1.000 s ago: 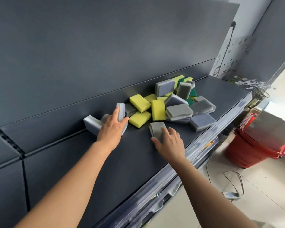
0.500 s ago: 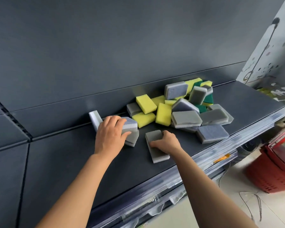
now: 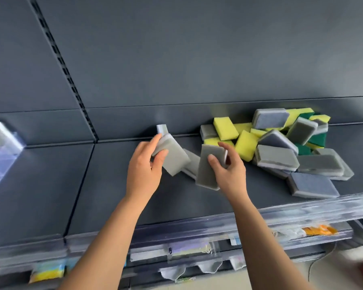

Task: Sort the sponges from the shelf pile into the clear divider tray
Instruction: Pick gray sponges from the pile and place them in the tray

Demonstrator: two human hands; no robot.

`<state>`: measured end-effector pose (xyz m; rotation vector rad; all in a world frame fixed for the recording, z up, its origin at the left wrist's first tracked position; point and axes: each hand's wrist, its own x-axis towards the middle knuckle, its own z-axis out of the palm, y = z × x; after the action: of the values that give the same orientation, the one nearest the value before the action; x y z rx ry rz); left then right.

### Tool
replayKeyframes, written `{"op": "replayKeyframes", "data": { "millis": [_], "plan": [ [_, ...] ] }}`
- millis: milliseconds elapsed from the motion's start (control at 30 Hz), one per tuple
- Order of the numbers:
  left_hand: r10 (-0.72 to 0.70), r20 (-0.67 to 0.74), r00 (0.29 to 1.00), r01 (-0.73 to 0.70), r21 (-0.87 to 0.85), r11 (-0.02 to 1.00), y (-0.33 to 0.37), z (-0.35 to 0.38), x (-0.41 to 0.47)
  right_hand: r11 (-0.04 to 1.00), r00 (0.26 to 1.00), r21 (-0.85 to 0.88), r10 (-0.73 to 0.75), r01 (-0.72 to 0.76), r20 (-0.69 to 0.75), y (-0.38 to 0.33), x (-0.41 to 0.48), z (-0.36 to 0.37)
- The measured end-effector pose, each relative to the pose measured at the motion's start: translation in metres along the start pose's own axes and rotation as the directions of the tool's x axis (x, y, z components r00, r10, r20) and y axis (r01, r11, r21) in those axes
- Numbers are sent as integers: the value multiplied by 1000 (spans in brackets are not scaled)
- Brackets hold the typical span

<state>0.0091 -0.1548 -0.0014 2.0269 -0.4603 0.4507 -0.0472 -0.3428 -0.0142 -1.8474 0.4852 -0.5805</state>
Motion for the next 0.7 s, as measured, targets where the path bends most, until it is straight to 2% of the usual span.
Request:
{"op": "replayKeyframes", "data": {
  "millis": [167,300,433,700],
  "plan": [
    [-182,-55,982,177,-85,981,-19,-34,-19,989,992,107,-108,101,60,-24,-18,30],
    [-355,-100,930,329,-207,921,-41,-68,-34,982,977,162,-128,100,169,-41,-38,61],
    [-394,-146,907,363,-204,909,-61,-114,-49,977,951,175,-161,117,262,-58,-63,98],
    [-416,-167,894,391,-162,906,-103,-219,-76,976,915,174,-189,134,356,-97,-130,181]
  ]
}}
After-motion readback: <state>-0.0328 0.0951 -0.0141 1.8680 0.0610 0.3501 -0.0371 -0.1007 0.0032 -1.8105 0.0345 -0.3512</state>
